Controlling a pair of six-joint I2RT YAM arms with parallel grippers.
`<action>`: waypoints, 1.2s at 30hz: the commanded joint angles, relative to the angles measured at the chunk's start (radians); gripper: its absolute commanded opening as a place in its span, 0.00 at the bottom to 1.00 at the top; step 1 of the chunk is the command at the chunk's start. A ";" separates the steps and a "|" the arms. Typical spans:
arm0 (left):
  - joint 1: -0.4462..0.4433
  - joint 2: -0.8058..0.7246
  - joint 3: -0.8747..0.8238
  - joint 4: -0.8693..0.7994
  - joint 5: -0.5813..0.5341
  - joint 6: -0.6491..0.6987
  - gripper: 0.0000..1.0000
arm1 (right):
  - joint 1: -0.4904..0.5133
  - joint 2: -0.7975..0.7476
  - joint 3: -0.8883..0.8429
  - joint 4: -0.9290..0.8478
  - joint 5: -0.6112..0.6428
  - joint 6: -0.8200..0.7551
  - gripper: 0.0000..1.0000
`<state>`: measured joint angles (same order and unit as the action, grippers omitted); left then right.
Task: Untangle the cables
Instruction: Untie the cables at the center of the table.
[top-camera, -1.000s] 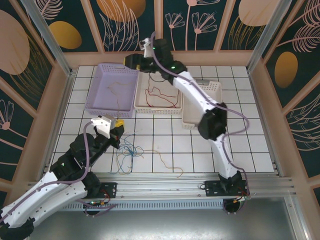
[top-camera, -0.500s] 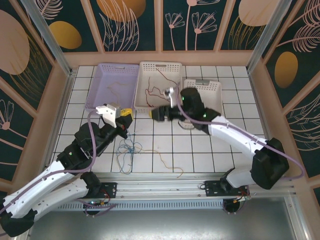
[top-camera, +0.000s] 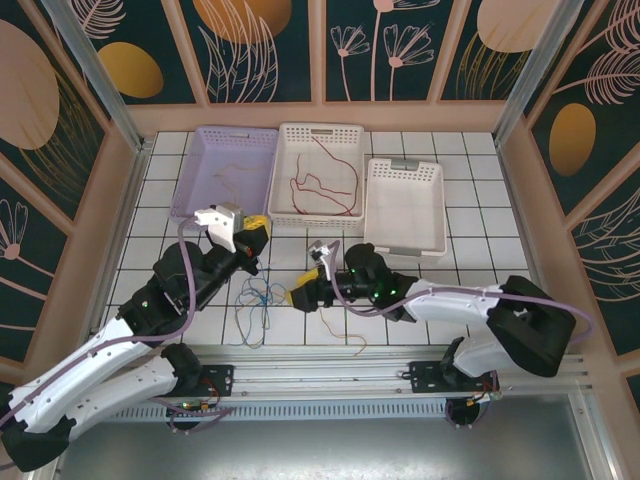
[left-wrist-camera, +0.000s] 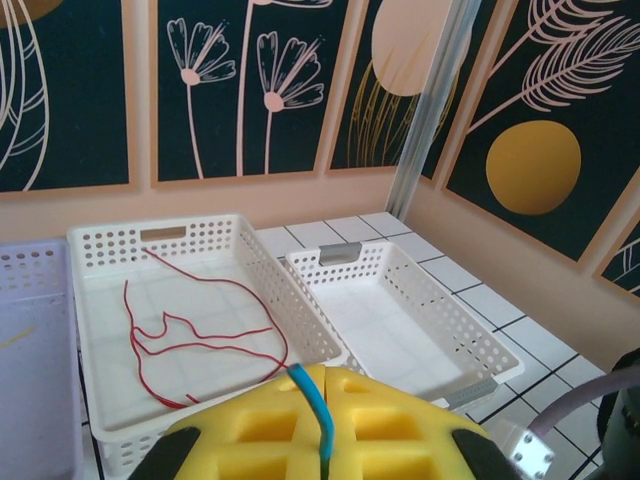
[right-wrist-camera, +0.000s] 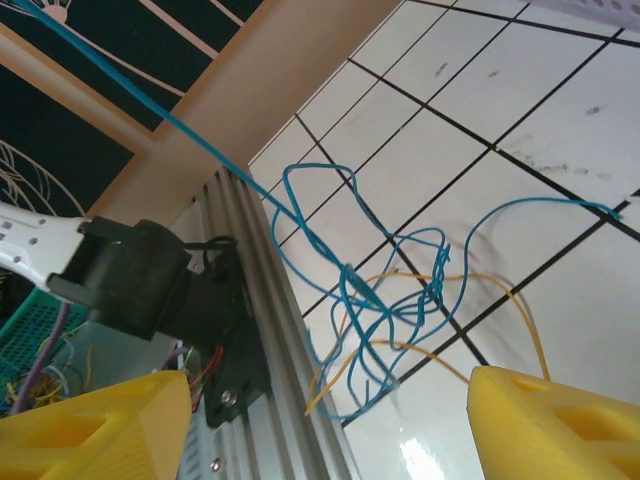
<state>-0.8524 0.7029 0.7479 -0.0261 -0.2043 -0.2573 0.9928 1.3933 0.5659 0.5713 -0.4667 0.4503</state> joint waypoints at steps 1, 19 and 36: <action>0.005 0.001 0.032 0.040 0.019 -0.024 0.00 | 0.021 0.083 0.018 0.136 0.056 -0.007 0.72; 0.004 -0.070 0.070 -0.066 -0.072 0.009 0.00 | -0.011 0.012 -0.049 0.121 0.231 0.043 0.00; 0.006 -0.121 0.302 -0.428 -0.387 0.145 0.00 | -0.534 -0.743 0.033 -0.741 0.437 0.071 0.00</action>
<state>-0.8524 0.5701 1.0214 -0.3737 -0.5198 -0.1505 0.5201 0.6777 0.5438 0.0322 -0.0700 0.5079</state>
